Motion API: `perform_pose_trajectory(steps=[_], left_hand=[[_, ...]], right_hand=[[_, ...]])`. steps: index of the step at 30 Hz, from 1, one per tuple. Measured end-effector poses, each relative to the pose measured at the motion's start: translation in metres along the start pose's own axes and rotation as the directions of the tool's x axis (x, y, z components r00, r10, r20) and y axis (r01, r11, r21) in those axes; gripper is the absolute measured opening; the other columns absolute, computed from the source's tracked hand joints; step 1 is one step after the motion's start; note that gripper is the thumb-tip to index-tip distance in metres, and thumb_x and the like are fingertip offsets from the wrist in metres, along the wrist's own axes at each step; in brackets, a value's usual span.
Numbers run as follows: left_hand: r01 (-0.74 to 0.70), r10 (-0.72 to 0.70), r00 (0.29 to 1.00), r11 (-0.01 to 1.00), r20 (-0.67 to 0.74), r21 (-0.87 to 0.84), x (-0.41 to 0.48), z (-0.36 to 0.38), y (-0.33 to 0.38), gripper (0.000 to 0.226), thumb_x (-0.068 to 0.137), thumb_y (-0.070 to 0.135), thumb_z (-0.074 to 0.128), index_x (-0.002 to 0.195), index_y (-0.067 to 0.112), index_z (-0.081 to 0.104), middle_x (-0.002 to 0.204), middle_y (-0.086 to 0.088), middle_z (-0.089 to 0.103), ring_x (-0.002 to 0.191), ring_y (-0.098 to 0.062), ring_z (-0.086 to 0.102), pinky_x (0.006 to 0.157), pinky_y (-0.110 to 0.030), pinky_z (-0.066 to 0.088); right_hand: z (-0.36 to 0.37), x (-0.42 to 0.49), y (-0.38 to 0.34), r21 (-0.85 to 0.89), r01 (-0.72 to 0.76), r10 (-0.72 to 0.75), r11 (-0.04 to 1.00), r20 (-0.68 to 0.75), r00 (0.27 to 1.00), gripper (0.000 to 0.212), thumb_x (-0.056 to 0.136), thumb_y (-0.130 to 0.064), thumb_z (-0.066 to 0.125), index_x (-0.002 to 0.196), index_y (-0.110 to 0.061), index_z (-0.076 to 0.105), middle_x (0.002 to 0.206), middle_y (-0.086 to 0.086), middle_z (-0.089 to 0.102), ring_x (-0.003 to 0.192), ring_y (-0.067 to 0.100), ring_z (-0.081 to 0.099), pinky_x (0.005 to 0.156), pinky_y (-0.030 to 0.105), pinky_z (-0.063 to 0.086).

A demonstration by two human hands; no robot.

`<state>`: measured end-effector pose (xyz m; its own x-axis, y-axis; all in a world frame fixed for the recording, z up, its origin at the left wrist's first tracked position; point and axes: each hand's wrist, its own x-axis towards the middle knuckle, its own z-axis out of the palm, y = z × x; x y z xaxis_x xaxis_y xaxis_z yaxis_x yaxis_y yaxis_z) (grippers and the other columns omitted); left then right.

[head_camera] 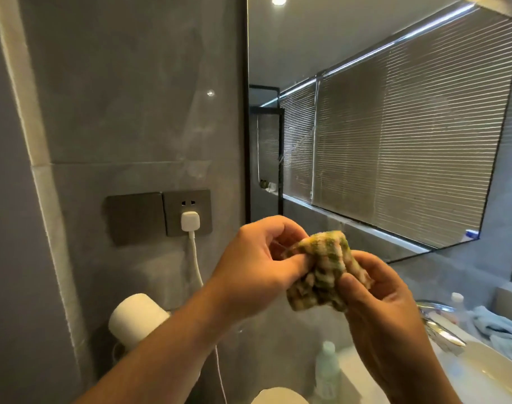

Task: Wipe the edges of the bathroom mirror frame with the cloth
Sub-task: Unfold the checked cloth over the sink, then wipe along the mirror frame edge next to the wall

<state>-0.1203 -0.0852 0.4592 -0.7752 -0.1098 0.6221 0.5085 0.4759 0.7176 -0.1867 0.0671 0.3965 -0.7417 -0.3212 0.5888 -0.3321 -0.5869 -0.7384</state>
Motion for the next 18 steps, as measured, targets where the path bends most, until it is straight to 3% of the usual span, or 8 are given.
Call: perform_pose_trajectory(steps=[2, 5, 7, 10, 12, 14, 16, 18], left_hand=[[-0.034, 0.034, 0.999, 0.998, -0.003, 0.057, 0.031, 0.010, 0.001, 0.012, 0.074, 0.012, 0.076, 0.084, 0.015, 0.069, 0.069, 0.006, 0.064, 0.064, -0.013, 0.061, 0.062, -0.034, 0.056], [-0.083, 0.084, 0.996, 0.983, 0.003, 0.162, 0.069, 0.009, -0.003, 0.014, 0.078, 0.007, 0.079, 0.084, 0.016, 0.069, 0.071, 0.010, 0.063, 0.063, -0.011, 0.061, 0.059, -0.030, 0.054], [-0.077, 0.078, 0.997, 0.973, 0.003, 0.218, 0.092, -0.001, -0.009, 0.011, 0.080, 0.016, 0.078, 0.085, 0.017, 0.069, 0.075, 0.006, 0.066, 0.065, -0.011, 0.063, 0.059, -0.030, 0.053], [-0.124, 0.154, 0.987, 0.920, -0.051, 0.373, 0.122, -0.035, -0.014, 0.021, 0.082, 0.032, 0.075, 0.096, 0.018, 0.070, 0.094, 0.000, 0.070, 0.083, -0.014, 0.067, 0.074, -0.033, 0.057], [-0.190, 0.253, 0.967, 0.818, -0.042, 0.543, 0.140, -0.062, -0.014, 0.027, 0.085, 0.032, 0.073, 0.107, 0.018, 0.068, 0.106, 0.004, 0.066, 0.090, -0.009, 0.062, 0.077, -0.021, 0.053], [-0.239, 0.341, 0.940, 0.667, -0.005, 0.706, 0.157, -0.084, -0.011, 0.035, 0.088, 0.029, 0.069, 0.119, 0.013, 0.064, 0.117, 0.004, 0.060, 0.102, -0.012, 0.057, 0.083, -0.013, 0.044], [-0.222, 0.384, 0.923, 0.551, -0.008, 0.805, 0.176, -0.103, -0.006, 0.044, 0.089, 0.032, 0.062, 0.126, 0.008, 0.059, 0.130, -0.006, 0.057, 0.120, -0.023, 0.052, 0.096, -0.023, 0.039], [-0.178, 0.389, 0.921, 0.446, -0.011, 0.877, 0.192, -0.116, 0.001, 0.052, 0.089, 0.030, 0.058, 0.134, 0.005, 0.052, 0.146, -0.013, 0.044, 0.135, -0.032, 0.039, 0.108, -0.039, 0.032]], right_hand=[[-0.011, 0.024, 0.002, 0.062, 0.011, -0.013, 0.998, 0.026, 1.000, 0.058, 0.047, -0.054, 0.094, 0.091, -0.021, 0.075, 0.088, 0.015, 0.072, 0.082, 0.025, 0.069, 0.074, 0.034, 0.057], [-0.020, 0.062, 0.005, 0.128, 0.028, -0.035, 0.991, 0.055, 0.998, 0.053, 0.051, -0.049, 0.094, 0.091, -0.021, 0.073, 0.091, 0.016, 0.072, 0.086, 0.029, 0.070, 0.080, 0.042, 0.058], [-0.024, 0.086, 0.008, 0.111, 0.058, -0.061, 0.992, 0.020, 0.998, 0.053, 0.051, -0.049, 0.094, 0.090, -0.022, 0.072, 0.091, 0.015, 0.072, 0.086, 0.030, 0.070, 0.082, 0.043, 0.057], [-0.020, 0.114, 0.007, 0.028, 0.094, -0.092, 0.995, -0.049, 0.994, 0.050, 0.048, -0.056, 0.091, 0.085, -0.029, 0.072, 0.087, 0.007, 0.073, 0.082, 0.021, 0.070, 0.073, 0.032, 0.059], [-0.014, 0.128, 0.004, -0.074, 0.128, -0.134, 0.989, -0.086, 0.987, 0.036, 0.063, -0.047, 0.085, 0.087, -0.027, 0.069, 0.083, 0.003, 0.072, 0.079, 0.017, 0.069, 0.068, 0.028, 0.056], [-0.006, 0.143, 0.003, -0.196, 0.182, -0.207, 0.964, -0.114, 0.972, 0.012, 0.083, -0.019, 0.073, 0.091, -0.019, 0.064, 0.079, -0.001, 0.070, 0.075, 0.013, 0.067, 0.064, 0.026, 0.054], [0.004, 0.161, -0.001, -0.294, 0.261, -0.312, 0.919, -0.143, 0.939, 0.014, 0.088, -0.002, 0.066, 0.091, -0.016, 0.063, 0.075, -0.004, 0.070, 0.071, 0.009, 0.066, 0.062, 0.023, 0.055], [0.015, 0.182, -0.008, -0.396, 0.335, -0.418, 0.855, -0.145, 0.897, 0.017, 0.087, 0.000, 0.069, 0.088, -0.016, 0.064, 0.078, -0.006, 0.072, 0.073, 0.008, 0.069, 0.066, 0.026, 0.057]])
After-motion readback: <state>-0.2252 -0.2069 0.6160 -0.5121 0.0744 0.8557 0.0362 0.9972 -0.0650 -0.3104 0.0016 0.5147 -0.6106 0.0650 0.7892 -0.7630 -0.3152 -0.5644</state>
